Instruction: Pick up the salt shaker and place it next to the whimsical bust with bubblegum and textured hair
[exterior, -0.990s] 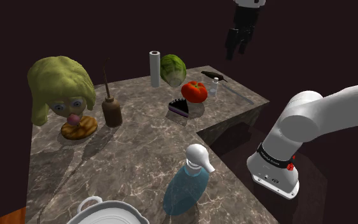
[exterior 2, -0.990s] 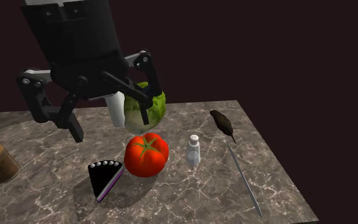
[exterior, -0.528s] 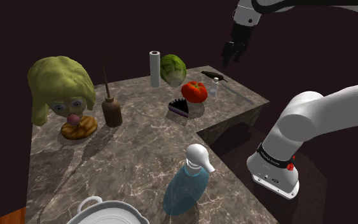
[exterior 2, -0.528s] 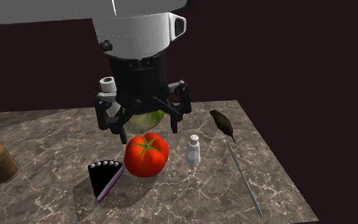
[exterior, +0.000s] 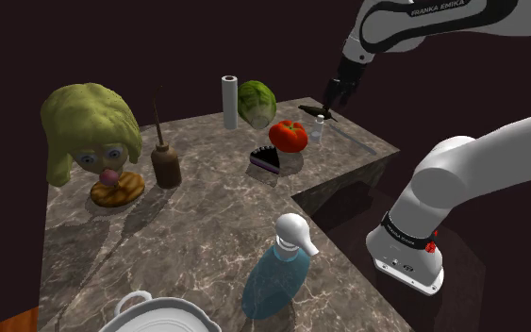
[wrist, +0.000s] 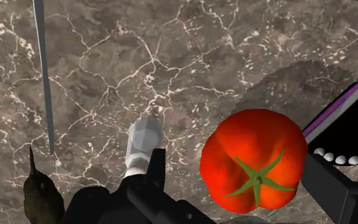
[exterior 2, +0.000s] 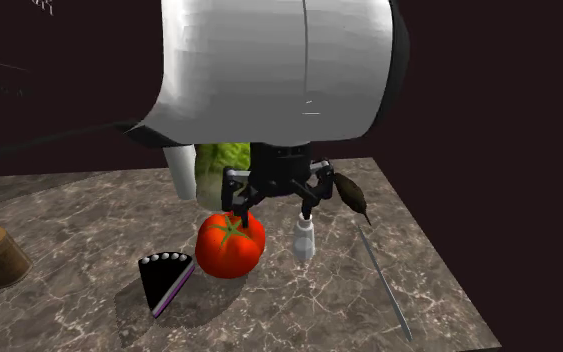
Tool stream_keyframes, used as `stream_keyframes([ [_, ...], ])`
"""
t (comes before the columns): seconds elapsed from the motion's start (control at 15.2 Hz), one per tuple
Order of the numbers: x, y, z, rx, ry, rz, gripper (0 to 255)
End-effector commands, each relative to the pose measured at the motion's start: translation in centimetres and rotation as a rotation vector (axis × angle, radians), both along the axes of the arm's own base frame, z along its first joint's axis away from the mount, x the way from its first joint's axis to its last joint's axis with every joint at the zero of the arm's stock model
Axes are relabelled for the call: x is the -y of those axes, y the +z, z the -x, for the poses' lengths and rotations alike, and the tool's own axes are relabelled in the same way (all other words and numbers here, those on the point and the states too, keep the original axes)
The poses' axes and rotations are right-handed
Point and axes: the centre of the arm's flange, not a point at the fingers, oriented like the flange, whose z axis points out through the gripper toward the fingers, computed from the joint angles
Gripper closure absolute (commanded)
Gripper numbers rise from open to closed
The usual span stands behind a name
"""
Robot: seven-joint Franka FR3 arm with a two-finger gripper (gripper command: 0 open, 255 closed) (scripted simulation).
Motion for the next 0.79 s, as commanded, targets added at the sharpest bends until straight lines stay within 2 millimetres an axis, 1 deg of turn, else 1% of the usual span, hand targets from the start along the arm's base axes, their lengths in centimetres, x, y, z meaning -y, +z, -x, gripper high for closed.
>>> stream_keyframes([
  [0.0,2.1,-1.9,-0.6,0.025,-0.014,-0.011,0],
  [0.59,10.1,-10.1,-3.8,0.123,-0.077,-0.067,0],
  [0.73,10.0,-11.1,-4.1,0.123,-0.077,-0.067,0],
])
